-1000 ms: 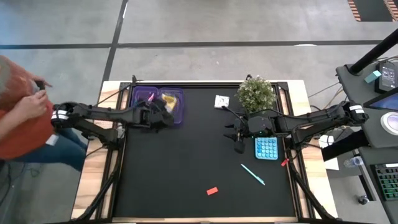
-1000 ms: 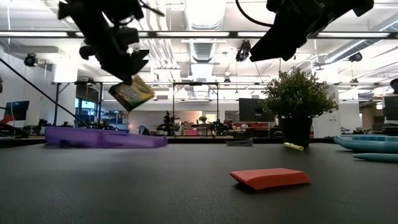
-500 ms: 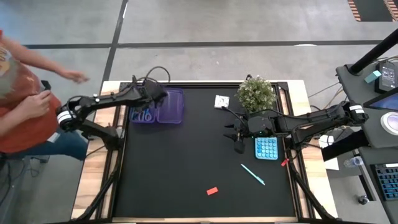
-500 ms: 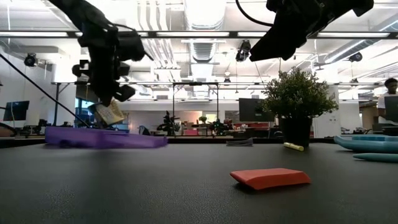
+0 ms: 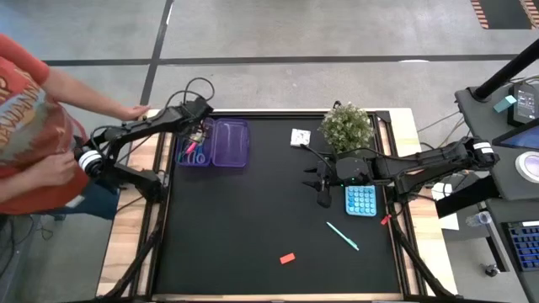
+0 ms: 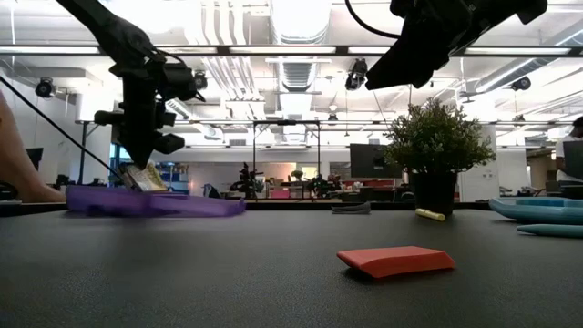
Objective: Pack school essentials
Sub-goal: Put the yellow crayon box into the purple supply box
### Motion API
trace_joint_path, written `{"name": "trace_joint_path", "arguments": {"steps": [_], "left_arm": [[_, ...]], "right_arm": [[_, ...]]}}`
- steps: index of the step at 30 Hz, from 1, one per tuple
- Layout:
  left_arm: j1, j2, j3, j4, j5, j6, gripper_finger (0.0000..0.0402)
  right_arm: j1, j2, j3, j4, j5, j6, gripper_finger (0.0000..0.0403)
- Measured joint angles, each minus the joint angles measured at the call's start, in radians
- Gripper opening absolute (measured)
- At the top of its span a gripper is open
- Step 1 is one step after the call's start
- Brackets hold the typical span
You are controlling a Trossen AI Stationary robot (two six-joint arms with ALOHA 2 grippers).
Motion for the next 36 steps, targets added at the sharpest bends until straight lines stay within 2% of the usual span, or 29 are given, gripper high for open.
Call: {"name": "trace_joint_path", "arguments": {"steps": [6, 18, 28, 33, 36], "left_arm": [[0.02, 0.0, 0.0, 0.0, 0.027, 0.0, 0.0], [0.022, 0.0, 0.0, 0.0, 0.018, -0.001, 0.0002], [0.022, 0.0, 0.0, 0.0, 0.004, 0.0, 0.0096], [0.022, 0.0, 0.0, 0.001, -0.001, 0.0, 0.0122], [0.005, -0.002, 0.001, 0.005, 0.144, 0.001, 0.0125]], "right_arm": [[0.0, 0.0, 0.0, 0.0, 0.0, -0.006, 0.0173], [0.0, 0.0, 0.0, 0.0, 0.0, -0.005, 0.0173], [0.0, 0.0, 0.0, 0.0, 0.0, -0.005, 0.0173], [0.0, 0.0, 0.0, 0.0, 0.0, -0.005, 0.0173], [0.0, 0.0, 0.0, 0.001, 0.0, -0.006, 0.0173]]}}
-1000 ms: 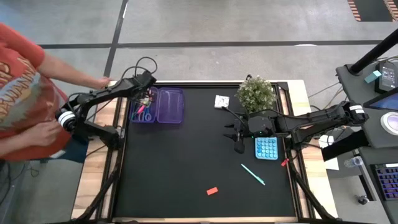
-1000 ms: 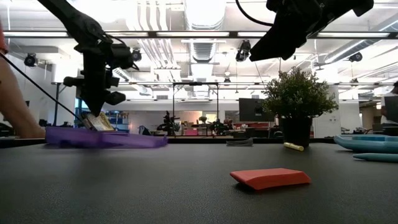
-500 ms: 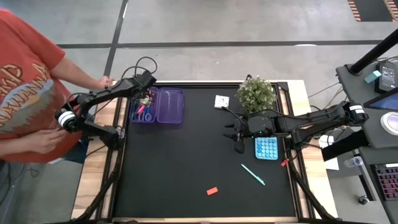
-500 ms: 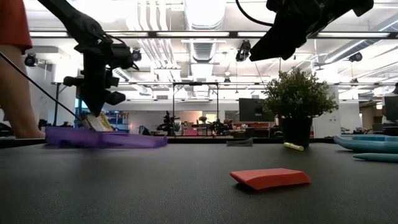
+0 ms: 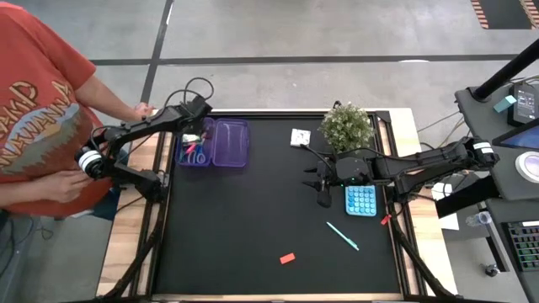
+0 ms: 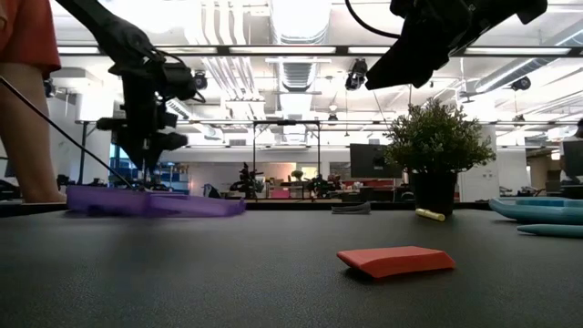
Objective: Pack school essentials
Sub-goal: Put the yellow crayon box into the purple supply box, then put the yellow pen into the purple supply box
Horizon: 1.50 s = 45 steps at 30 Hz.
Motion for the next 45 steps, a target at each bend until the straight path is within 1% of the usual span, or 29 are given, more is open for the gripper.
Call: {"name": "trace_joint_path", "arguments": {"steps": [2, 3, 5, 8, 14, 15, 22, 25, 32, 35, 38, 41, 45], "left_arm": [[-0.016, 0.0, 0.0, 0.008, 0.121, 0.01, 0.0123], [-0.025, 0.001, 0.0, 0.006, 0.149, 0.022, 0.012], [-0.041, 0.012, 0.0, 0.007, 0.154, 0.032, 0.0111], [-0.051, 0.031, -0.005, 0.006, 0.155, 0.033, 0.0087], [-0.051, 0.089, -0.009, 0.009, 0.152, 0.033, 0.0014], [-0.051, 0.097, -0.009, 0.01, 0.152, 0.032, 0.0007], [-0.051, 0.141, -0.01, 0.006, 0.094, 0.028, 0.0009], [-0.055, 0.142, -0.01, 0.006, 0.044, 0.007, 0.001], [-0.107, 0.12, -0.01, 0.004, 0.033, 0.002, 0.001], [-0.161, 0.086, -0.005, 0.014, 0.028, 0.0, 0.001], [-0.244, 0.052, -0.005, 0.061, 0.028, -0.003, 0.001], [-0.362, 0.021, -0.009, 0.148, 0.028, -0.01, 0.001], [-0.549, 0.016, -0.014, 0.303, 0.028, -0.034, 0.001]], "right_arm": [[0.0, 0.0, 0.0, 0.001, 0.0, -0.001, 0.0173], [0.0, 0.0, 0.0, 0.002, 0.0, 0.0, 0.0173], [0.0, 0.0, 0.0, 0.003, 0.0, 0.0, 0.0173], [0.0, 0.0, 0.0, 0.003, 0.0, 0.001, 0.0173], [0.0, 0.0, 0.0, 0.003, 0.0, 0.0, 0.0173], [0.0, 0.0, 0.0, 0.003, 0.0, 0.0, 0.0173], [0.0, 0.0, 0.0, 0.003, 0.0, 0.0, 0.0173], [0.0, 0.0, 0.0, 0.002, 0.0, -0.001, 0.0173], [0.0, 0.0, 0.0, 0.002, 0.0, -0.001, 0.0173], [0.0, 0.0, 0.0, 0.002, 0.0, -0.001, 0.0173], [0.0, 0.0, 0.0, 0.002, 0.0, -0.001, 0.0173], [0.0, 0.0, 0.0, 0.002, 0.0, -0.001, 0.0173], [0.0, 0.0, 0.0, 0.001, 0.0, 0.001, 0.0173]]}}
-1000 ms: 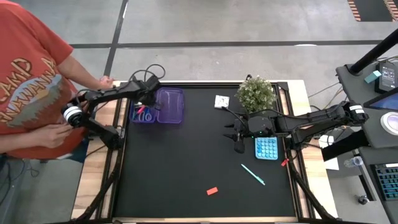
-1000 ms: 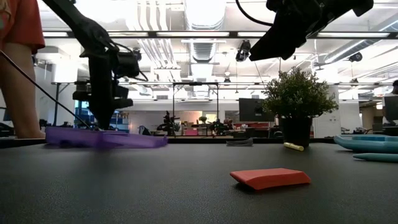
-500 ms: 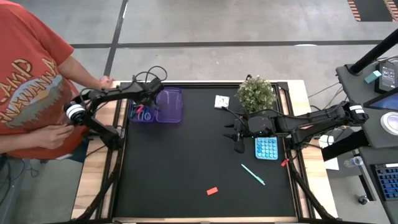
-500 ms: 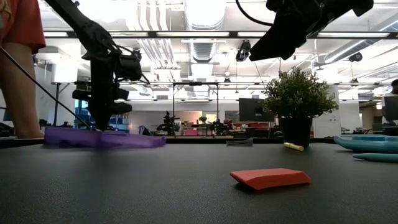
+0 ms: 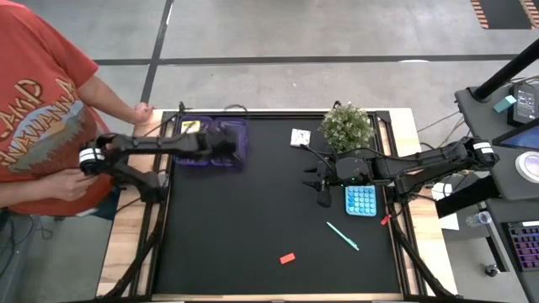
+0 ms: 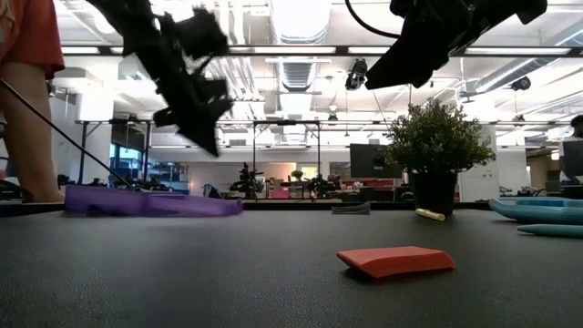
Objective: Pack school essentials
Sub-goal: Put the yellow pen into the purple supply box
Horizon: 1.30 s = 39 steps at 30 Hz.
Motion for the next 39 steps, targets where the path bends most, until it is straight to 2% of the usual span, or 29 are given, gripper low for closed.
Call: {"name": "trace_joint_path", "arguments": {"steps": [7, 14, 20, 26, 30, 39], "left_arm": [[-0.31, 0.029, -0.013, 0.26, 0.001, 0.007, 0.001], [-0.492, 0.045, -0.033, 0.434, 0.001, 0.108, 0.001], [-0.517, 0.029, -0.025, 0.466, -0.001, 0.222, 0.001], [-0.515, 0.015, -0.03, 0.467, -0.074, 0.243, 0.001], [-0.515, 0.011, -0.03, 0.467, -0.083, 0.243, 0.001], [-0.515, 0.011, -0.03, 0.465, -0.111, 0.243, 0.001]], "right_arm": [[0.004, 0.0, 0.0, -0.057, -0.008, 0.031, 0.0173], [0.004, 0.012, -0.001, -0.088, -0.007, 0.294, 0.0173], [0.006, 0.127, 0.033, -0.15, 0.004, 0.491, 0.0173], [0.002, 0.289, 0.132, -0.442, 0.142, 0.659, 0.0173], [-0.004, 0.376, 0.164, -0.567, 0.203, 0.781, 0.0173], [-0.047, 0.464, 0.136, -0.595, 0.255, 0.929, 0.0173]]}}
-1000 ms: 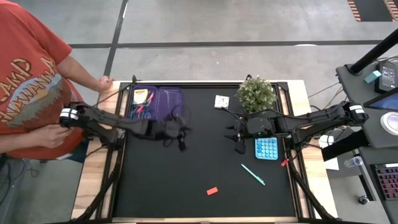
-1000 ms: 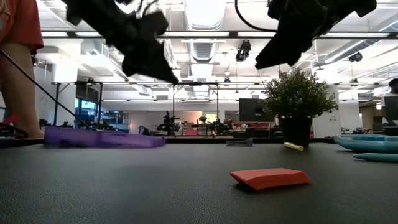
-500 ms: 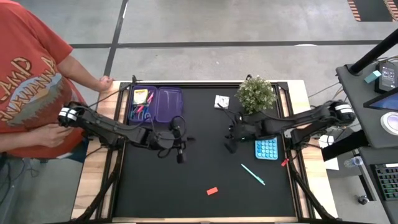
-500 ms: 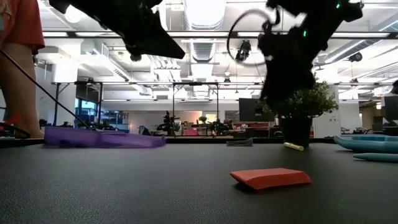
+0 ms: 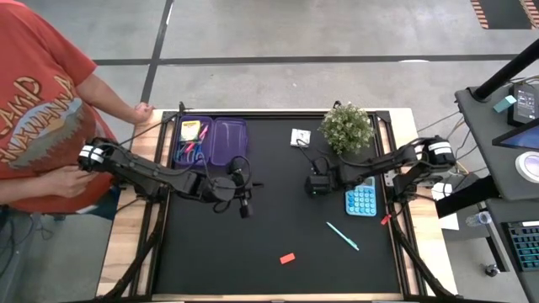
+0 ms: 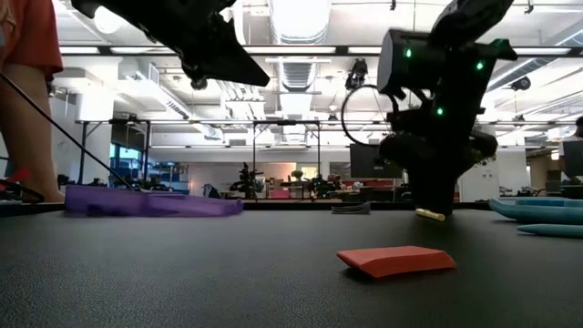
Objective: Pack school essentials
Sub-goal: Put the yellow pen into the purple supply box
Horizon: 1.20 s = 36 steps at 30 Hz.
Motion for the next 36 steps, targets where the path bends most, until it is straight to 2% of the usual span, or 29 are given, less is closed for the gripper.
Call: {"name": "trace_joint_path", "arguments": {"steps": [21, 27, 36], "left_arm": [[0.002, 0.0, -0.002, 0.002, -0.045, 0.002, 0.001], [0.002, 0.0, -0.002, 0.002, -0.045, 0.001, 0.001], [0.002, 0.0, -0.003, 0.002, -0.051, 0.001, 0.001]], "right_arm": [[-0.003, 0.014, -0.031, 0.057, 0.078, 0.07, 0.0173], [0.001, 0.014, -0.071, 0.062, 0.078, 0.121, 0.0173], [0.03, 0.014, -0.12, 0.178, 0.05, 0.127, 0.0173]]}}
